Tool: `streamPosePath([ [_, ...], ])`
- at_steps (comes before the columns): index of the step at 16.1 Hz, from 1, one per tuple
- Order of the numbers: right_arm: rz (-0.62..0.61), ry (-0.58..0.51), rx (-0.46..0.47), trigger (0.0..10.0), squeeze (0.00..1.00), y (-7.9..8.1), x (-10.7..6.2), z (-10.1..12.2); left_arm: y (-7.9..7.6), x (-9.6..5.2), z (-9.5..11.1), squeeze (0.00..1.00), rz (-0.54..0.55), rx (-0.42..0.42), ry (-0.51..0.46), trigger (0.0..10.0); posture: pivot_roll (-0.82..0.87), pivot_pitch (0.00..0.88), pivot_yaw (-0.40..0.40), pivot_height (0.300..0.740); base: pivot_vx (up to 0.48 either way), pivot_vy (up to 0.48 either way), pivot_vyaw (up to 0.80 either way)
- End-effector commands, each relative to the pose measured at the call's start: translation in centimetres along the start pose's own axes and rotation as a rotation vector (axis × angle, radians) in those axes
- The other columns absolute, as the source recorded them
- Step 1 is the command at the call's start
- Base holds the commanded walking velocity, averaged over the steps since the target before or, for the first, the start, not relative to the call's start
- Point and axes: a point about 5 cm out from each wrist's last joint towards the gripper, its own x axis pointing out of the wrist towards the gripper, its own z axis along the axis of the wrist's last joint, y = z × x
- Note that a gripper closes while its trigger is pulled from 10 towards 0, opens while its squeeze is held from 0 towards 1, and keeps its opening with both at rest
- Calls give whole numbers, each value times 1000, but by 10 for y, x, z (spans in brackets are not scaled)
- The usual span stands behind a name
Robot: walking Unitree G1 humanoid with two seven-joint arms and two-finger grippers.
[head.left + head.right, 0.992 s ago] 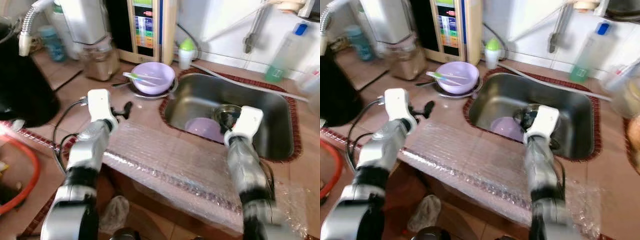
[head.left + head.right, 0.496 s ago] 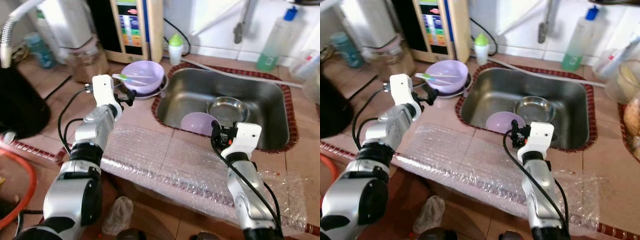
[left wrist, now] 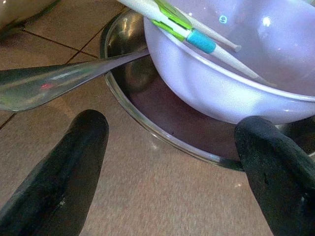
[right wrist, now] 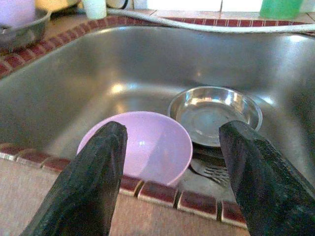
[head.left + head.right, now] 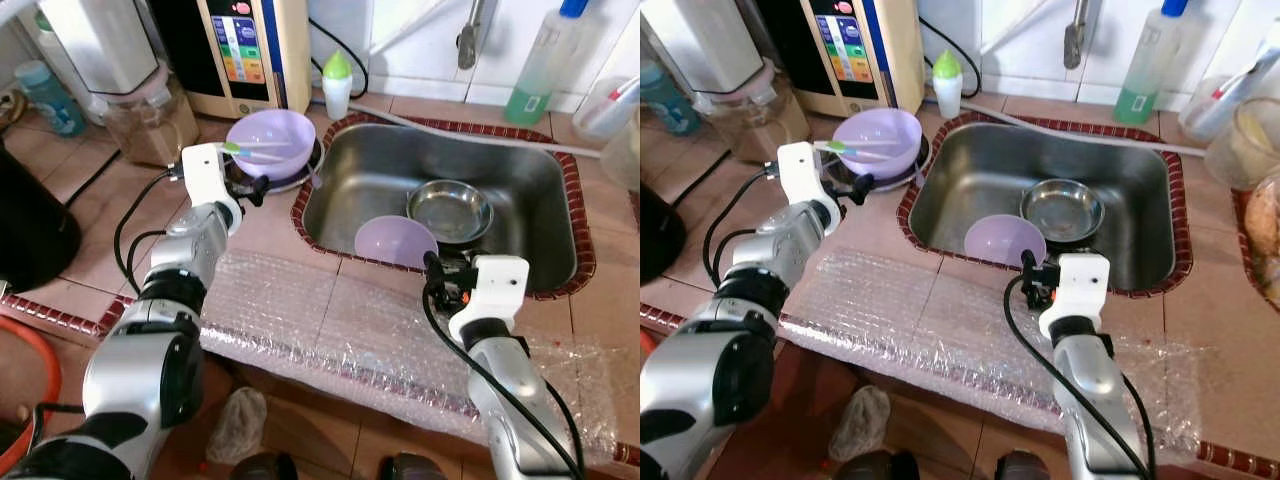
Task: Kitchen organization
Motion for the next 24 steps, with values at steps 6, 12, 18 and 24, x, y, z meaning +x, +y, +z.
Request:
streamPosePath([
  [6,18,93,-20,10000,0,4,-4,-12,11,2,-1,0,80,61,70,10000,-181,167,128,740,0,0,0],
  [12,27,85,-15,10000,0,7,6,-10,29,-3,-2,0,104,96,105,10000,-140,141,126,740,0,0,0],
  [18,43,74,-12,10000,0,10,14,-9,42,-8,-1,0,119,104,112,10000,-110,121,118,740,0,0,0],
  [24,54,62,-13,10000,0,11,22,-9,44,-17,4,0,115,103,100,10000,-92,108,113,740,0,0,0],
])
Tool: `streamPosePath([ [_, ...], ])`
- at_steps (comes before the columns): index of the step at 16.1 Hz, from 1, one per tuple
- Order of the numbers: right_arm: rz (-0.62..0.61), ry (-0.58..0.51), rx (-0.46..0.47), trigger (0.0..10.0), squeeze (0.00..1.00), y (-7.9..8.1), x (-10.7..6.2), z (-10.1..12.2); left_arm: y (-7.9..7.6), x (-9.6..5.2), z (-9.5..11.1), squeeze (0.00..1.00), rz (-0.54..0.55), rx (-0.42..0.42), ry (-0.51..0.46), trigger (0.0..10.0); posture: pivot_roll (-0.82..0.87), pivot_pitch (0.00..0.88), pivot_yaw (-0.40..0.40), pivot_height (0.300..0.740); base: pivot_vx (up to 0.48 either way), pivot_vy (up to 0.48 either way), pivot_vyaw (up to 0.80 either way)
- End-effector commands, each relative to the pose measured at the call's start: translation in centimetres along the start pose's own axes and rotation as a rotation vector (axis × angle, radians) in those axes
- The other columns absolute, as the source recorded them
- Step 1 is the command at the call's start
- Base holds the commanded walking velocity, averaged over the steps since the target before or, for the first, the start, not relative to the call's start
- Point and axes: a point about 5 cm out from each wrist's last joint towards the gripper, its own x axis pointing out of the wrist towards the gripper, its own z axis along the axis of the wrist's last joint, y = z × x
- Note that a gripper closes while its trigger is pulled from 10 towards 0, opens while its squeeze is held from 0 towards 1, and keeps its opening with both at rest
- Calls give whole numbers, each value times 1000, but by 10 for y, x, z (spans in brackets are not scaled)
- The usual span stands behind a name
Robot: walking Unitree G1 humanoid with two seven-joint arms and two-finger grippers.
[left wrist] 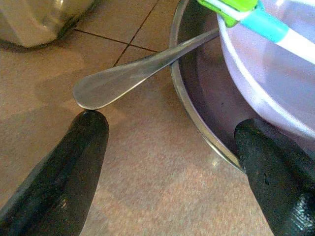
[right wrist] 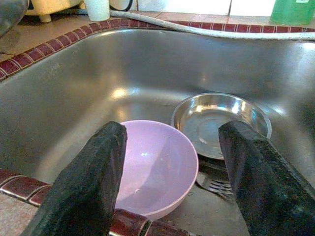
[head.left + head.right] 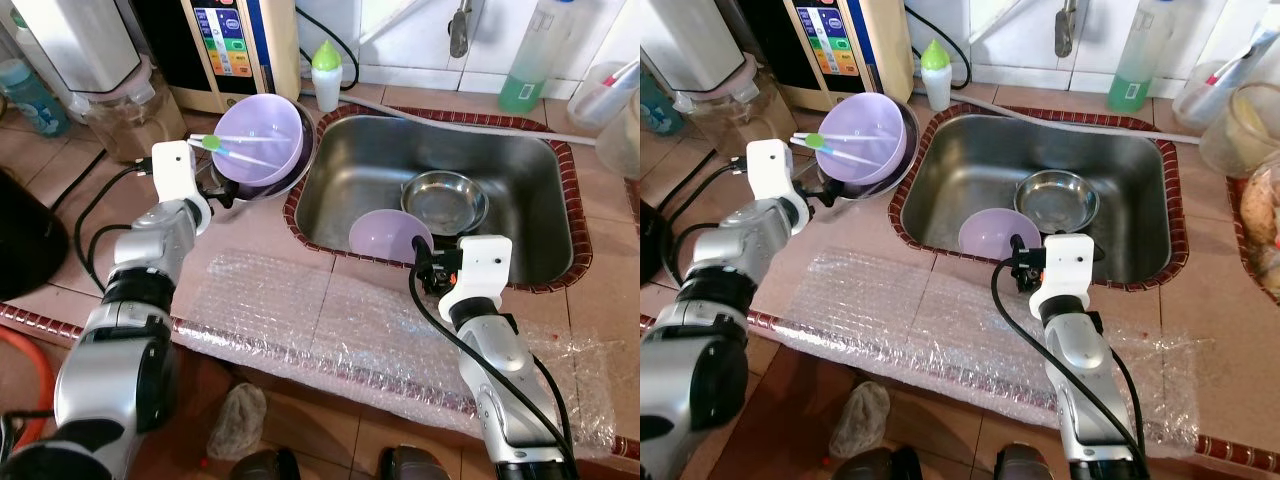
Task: Kitchen organization
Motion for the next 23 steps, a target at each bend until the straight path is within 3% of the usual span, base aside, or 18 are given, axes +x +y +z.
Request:
streamPosePath([
  [1,10,92,7,10000,0,2,-2,-18,5,-3,-7,0,17,10,38,10000,-89,107,113,740,0,0,0],
  [6,16,84,8,10000,0,4,3,-19,16,-17,1,0,31,33,29,10000,-67,98,114,740,0,0,0],
  [11,24,75,11,10000,0,6,9,-19,22,-36,-5,0,38,50,53,10000,-43,88,115,740,0,0,0],
  [16,38,66,15,10000,0,9,17,-20,28,-65,-12,0,45,65,90,10000,-13,79,108,740,0,0,0],
  [23,66,58,16,10000,0,14,26,-20,12,-91,-9,0,-15,91,96,10000,17,63,89,740,0,0,0],
])
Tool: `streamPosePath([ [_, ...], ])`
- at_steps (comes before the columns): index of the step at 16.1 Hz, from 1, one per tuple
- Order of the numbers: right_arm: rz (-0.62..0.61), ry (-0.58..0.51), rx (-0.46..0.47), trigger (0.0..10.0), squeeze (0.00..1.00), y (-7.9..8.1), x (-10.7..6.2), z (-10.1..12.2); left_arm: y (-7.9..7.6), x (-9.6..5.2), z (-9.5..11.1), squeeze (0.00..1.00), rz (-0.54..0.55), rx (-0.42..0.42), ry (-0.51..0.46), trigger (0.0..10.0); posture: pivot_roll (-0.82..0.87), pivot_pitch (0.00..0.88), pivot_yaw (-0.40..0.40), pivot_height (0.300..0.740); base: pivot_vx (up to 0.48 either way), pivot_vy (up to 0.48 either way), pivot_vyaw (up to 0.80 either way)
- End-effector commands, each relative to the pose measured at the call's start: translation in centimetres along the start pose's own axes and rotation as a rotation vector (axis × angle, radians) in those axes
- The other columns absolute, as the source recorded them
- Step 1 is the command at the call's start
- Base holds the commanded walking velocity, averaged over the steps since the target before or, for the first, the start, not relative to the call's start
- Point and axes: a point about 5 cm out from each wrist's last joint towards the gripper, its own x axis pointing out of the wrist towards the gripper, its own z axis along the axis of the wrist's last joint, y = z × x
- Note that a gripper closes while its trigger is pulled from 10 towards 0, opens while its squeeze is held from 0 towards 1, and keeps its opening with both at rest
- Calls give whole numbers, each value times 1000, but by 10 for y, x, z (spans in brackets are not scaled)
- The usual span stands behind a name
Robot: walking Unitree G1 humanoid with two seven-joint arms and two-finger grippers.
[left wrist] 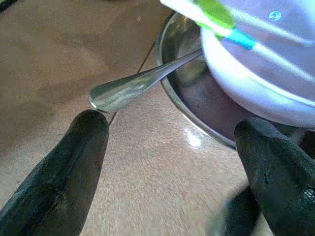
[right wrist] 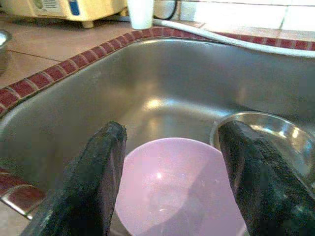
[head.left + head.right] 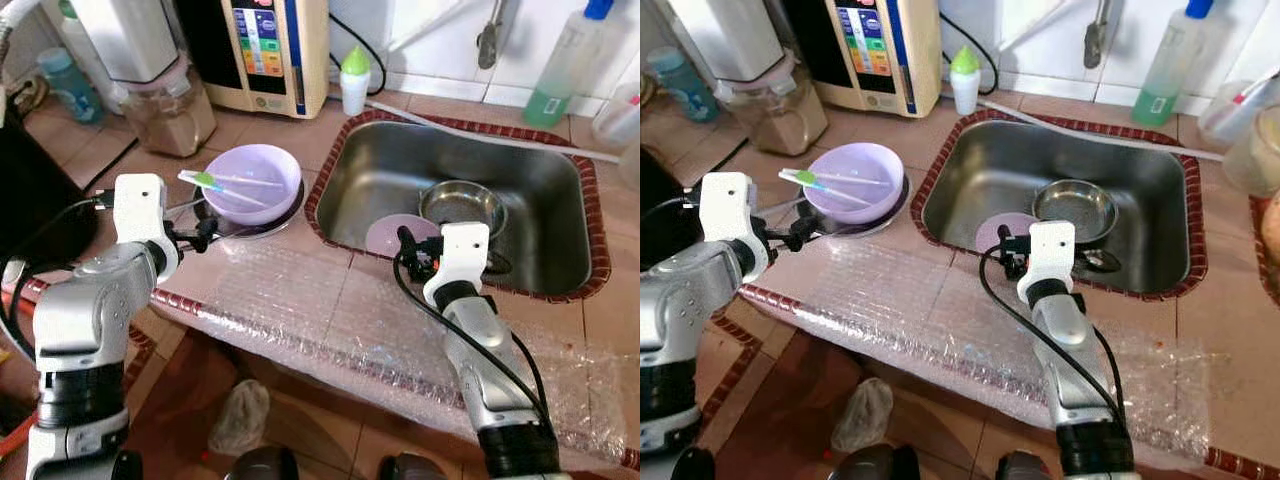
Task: Kitchen organization
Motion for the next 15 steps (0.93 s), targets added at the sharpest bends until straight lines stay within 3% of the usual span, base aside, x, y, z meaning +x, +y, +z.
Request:
streamPosePath([
  [1,22,60,11,10000,0,6,0,-13,-3,-7,2,0,-9,4,-4,10000,26,57,85,740,0,0,0],
  [3,36,55,12,10000,0,9,4,-13,-13,-16,7,0,-30,52,-51,10000,40,51,74,740,0,0,0],
  [7,65,44,-1,10000,0,13,11,-11,-16,-26,25,0,9,109,-219,10000,52,46,49,740,0,0,0],
  [9,75,39,-6,10000,0,14,14,-10,-13,-28,25,0,21,92,-245,10000,53,45,40,740,0,0,0],
  [11,80,35,-10,10000,0,13,17,-9,-13,-33,32,0,28,54,-354,10000,53,38,30,740,0,0,0],
  [12,85,34,-13,10000,0,14,18,-9,-14,-30,31,0,22,-44,-394,10000,53,35,25,740,0,0,0],
  [14,96,28,-18,10000,0,15,21,-9,-10,-10,14,0,5,-241,-360,10000,33,10,7,740,0,0,0],
  [15,98,26,-19,10000,0,15,21,-9,-9,-1,9,0,-5,-292,-337,10000,28,7,4,740,0,0,0],
])
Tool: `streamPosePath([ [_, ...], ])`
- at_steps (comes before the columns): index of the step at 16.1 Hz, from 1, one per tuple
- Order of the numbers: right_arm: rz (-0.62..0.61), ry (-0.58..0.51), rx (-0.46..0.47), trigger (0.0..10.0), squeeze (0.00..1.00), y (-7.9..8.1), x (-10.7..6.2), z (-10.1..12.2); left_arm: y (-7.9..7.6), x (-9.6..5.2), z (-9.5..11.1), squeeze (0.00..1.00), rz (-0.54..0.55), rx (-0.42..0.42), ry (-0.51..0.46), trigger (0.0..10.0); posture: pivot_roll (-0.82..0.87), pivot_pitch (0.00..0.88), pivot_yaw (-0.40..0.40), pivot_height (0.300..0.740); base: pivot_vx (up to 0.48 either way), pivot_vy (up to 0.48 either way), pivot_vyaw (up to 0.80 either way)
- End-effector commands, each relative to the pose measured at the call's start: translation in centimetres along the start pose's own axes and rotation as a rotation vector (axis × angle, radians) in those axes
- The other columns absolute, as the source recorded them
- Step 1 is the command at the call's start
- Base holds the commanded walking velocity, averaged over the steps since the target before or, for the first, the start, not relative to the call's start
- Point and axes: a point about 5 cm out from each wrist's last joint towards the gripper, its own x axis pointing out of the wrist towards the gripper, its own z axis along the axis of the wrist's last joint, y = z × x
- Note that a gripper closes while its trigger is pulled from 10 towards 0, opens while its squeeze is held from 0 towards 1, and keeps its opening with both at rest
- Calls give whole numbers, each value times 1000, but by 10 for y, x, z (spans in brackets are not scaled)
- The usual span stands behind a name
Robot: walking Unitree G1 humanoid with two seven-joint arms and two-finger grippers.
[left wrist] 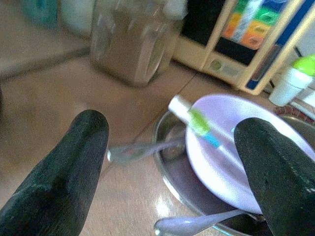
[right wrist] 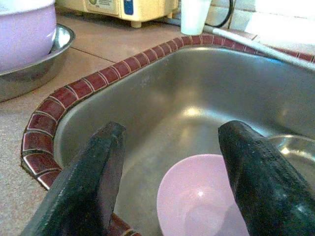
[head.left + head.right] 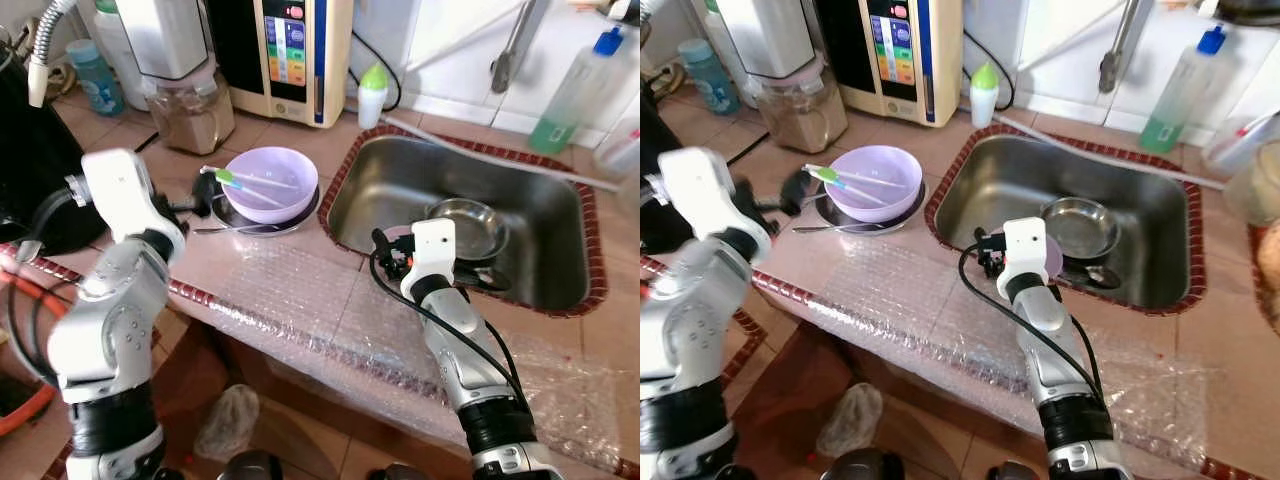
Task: Kitchen organization
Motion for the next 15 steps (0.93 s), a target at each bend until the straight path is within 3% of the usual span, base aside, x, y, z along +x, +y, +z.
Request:
streamPosePath([
  [1,7,-10,-5,10000,0,0,2,2,4,8,-3,0,-1,-40,-1,10000,28,7,4,740,0,0,0],
  [5,1,-13,-13,10000,0,-2,-2,1,9,31,-12,0,7,-81,18,10000,-3,2,6,740,0,0,0],
  [6,-3,-11,-17,10000,0,-3,-4,-1,3,42,-7,0,-19,-104,-13,10000,-22,5,12,740,0,0,0],
  [9,-13,-10,-24,10000,0,-5,-8,-2,-8,52,0,0,-62,-117,-38,10000,-35,10,20,740,0,0,0],
  [13,-17,-5,-21,10000,0,-6,-11,-3,-10,67,-7,0,-59,-155,-21,10000,-43,17,20,740,0,0,0],
  [14,-3,-8,-12,10000,0,-4,-11,-3,-11,73,-10,0,-57,-185,-11,4902,-50,24,20,740,0,0,0],
  [15,7,-14,-6,10000,0,-3,-11,-2,-12,76,-11,0,-57,-186,-9,1686,-50,24,20,740,0,0,0],
])
